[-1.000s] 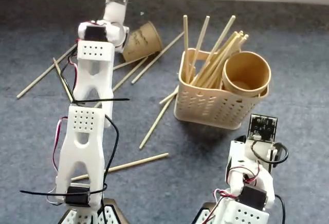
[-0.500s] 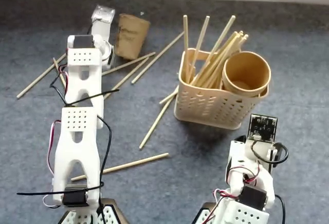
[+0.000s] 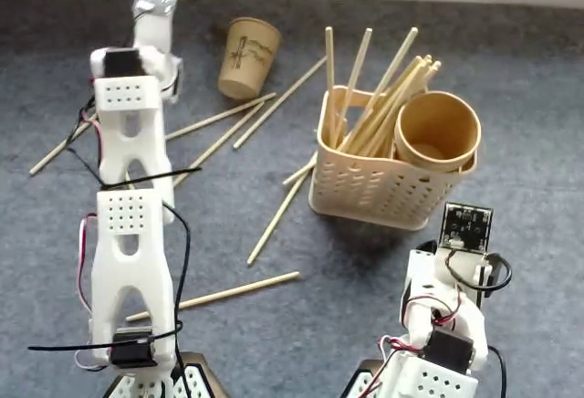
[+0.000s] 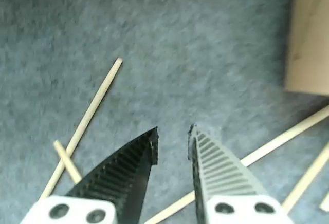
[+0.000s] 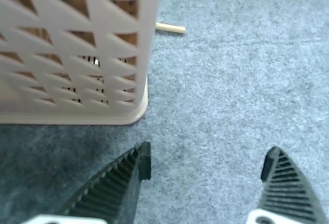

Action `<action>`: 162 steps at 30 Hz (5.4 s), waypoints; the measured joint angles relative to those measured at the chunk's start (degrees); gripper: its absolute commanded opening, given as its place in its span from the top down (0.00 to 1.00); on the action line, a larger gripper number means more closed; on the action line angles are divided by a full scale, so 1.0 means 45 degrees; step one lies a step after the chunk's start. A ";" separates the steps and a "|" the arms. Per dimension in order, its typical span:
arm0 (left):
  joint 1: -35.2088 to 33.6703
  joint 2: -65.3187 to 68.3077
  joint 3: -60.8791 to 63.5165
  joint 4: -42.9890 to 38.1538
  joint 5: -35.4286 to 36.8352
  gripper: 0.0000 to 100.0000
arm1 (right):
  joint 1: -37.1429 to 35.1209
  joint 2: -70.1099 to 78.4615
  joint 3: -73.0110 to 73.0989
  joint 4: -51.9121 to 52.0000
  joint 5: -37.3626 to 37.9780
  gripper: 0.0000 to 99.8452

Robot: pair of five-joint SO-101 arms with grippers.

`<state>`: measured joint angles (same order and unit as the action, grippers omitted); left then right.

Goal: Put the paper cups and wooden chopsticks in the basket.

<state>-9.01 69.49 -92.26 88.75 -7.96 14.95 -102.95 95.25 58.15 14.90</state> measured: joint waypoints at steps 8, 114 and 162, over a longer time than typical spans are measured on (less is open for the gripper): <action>0.1621 -0.0508 0.0000 -0.2833 0.0000 0.86 | 0.0000 0.0000 0.0000 0.0000 0.0000 0.66; 0.0723 -0.1211 0.4962 -0.6955 0.0059 0.74 | 0.0000 -0.0020 0.0000 -0.0039 0.0000 0.66; 0.2129 -0.0391 0.6740 -1.2249 -0.0781 0.81 | -0.0469 -0.0020 0.0000 -0.0039 0.0000 0.66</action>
<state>0.57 67.74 -61.93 33.63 -11.47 12.84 -103.03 95.25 57.98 14.90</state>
